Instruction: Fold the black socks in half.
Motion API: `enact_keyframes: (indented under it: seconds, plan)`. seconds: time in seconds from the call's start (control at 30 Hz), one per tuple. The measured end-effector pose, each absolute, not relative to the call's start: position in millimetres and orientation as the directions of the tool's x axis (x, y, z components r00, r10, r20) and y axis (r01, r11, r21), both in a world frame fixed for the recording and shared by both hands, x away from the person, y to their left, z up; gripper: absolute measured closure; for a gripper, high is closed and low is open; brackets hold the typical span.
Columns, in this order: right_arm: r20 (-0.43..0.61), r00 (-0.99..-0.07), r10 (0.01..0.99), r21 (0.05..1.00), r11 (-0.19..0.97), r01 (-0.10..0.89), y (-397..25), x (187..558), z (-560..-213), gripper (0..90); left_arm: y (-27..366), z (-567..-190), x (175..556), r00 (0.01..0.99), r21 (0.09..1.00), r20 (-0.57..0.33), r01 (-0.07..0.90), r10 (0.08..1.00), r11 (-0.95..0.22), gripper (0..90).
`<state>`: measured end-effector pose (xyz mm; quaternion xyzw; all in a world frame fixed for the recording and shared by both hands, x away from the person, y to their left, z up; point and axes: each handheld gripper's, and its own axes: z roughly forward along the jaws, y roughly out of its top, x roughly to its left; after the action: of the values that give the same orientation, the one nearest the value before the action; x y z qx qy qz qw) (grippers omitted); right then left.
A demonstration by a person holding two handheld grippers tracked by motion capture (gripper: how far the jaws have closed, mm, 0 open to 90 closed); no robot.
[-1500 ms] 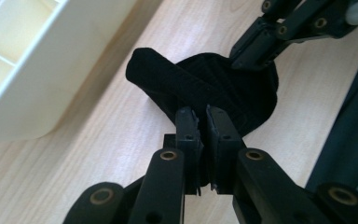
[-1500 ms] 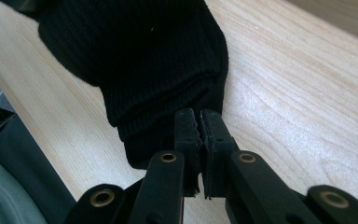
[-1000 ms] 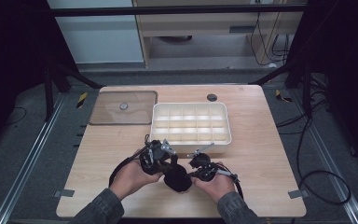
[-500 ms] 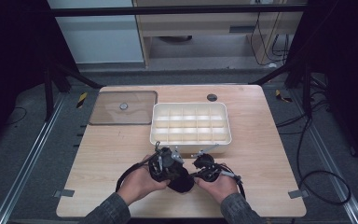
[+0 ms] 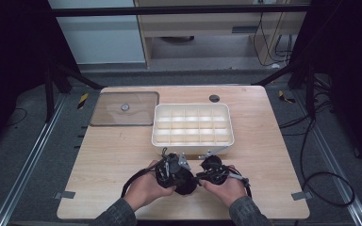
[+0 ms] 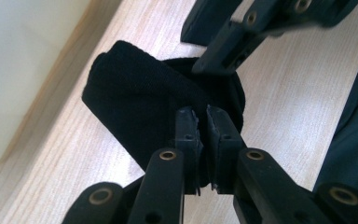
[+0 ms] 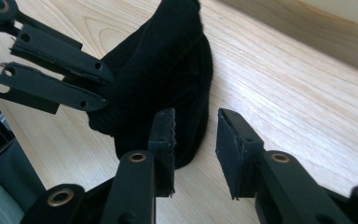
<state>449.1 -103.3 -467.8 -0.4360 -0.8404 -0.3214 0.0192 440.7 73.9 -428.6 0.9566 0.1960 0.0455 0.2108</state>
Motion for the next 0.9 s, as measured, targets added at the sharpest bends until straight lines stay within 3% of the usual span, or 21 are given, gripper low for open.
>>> enact_keyframes:
  seconds: [0.9]
  plan:
    - [0.312, -0.578, 0.754, 0.576, 0.334, 0.746, -137, 446, -454, 63.3, 59, -436, 433, 0.91, 0.445, -0.089, 0.4, 0.404, -0.801, 72.9]
